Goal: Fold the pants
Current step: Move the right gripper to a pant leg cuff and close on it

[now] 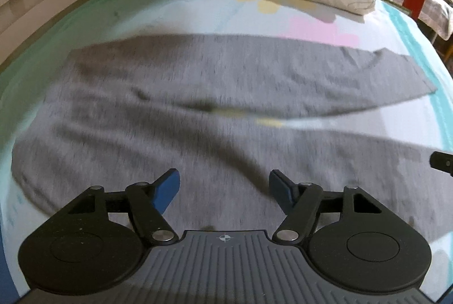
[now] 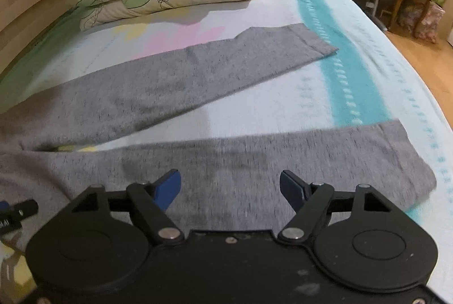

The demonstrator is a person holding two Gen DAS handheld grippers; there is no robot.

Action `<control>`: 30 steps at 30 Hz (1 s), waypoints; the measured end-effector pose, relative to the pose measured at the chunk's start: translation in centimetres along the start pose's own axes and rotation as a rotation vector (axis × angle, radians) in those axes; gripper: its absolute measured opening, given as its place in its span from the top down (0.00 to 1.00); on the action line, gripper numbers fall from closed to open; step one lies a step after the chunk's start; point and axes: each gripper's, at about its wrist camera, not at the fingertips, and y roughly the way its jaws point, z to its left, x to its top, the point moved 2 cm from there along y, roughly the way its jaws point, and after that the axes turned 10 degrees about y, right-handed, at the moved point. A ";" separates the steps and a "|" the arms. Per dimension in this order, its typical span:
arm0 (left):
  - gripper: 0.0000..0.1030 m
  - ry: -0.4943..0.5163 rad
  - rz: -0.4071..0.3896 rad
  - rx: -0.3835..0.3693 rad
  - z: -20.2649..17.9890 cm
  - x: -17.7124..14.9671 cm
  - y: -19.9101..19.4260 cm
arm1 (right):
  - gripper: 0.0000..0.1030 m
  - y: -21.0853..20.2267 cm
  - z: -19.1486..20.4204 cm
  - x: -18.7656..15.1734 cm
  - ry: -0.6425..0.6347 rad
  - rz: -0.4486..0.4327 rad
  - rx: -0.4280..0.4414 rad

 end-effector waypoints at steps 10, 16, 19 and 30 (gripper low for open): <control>0.33 0.040 -0.062 0.014 0.4 6.8 4.0 | 0.22 6.4 0.5 11.1 0.004 -0.025 -0.019; 0.33 0.061 -0.065 0.023 0.1 9.0 7.0 | 0.23 13.9 0.9 19.3 0.070 -0.011 -0.081; 0.33 0.065 -0.054 0.026 0.3 9.6 8.5 | 0.24 17.9 0.9 22.5 0.142 0.015 -0.112; 0.33 0.050 -0.021 0.041 1.3 10.5 11.1 | 0.26 27.1 1.8 26.2 0.282 0.050 -0.232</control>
